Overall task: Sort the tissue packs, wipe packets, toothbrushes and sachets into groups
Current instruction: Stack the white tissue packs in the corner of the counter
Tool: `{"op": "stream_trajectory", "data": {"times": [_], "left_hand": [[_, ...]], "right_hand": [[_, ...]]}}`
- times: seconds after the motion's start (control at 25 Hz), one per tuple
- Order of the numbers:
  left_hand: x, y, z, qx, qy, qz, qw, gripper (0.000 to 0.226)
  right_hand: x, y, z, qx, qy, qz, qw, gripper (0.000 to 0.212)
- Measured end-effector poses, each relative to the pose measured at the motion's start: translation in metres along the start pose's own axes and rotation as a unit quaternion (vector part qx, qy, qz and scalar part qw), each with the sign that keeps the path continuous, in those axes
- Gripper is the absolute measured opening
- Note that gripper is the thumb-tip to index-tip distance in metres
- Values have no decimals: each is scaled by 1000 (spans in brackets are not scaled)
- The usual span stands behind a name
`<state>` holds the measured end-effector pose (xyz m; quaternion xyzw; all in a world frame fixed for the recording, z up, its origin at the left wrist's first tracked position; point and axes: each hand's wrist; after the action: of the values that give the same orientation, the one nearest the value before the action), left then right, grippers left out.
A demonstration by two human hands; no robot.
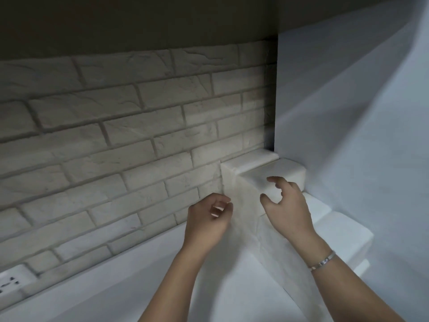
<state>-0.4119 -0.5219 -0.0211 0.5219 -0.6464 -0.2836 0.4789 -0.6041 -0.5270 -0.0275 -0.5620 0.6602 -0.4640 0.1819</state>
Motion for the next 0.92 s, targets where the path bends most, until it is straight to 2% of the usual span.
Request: {"op": "stream_trajectory", "data": {"times": [0.24, 0.52, 0.92], "left_hand": [[-33, 3, -64, -16, 30, -4, 999, 23], [-105, -19, -161, -22, 65, -37, 997, 27], [-241, -106, -299, -63, 123, -135, 981, 31]], "right_hand": [[-51, -44, 22, 85, -35, -5, 996, 27], [-125, -104, 80, 110, -111, -5, 988, 15], [-277, -180, 186, 185, -238, 26, 953, 18]]}}
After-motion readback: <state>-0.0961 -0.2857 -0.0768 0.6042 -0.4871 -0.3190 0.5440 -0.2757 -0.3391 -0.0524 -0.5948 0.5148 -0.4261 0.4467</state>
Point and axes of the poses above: each hand's wrist, its own x-axis towards the middle knuckle, its own z-axis out of the palm, y = z × x, and after that the axes turned 3 degrees about -y, right-handed
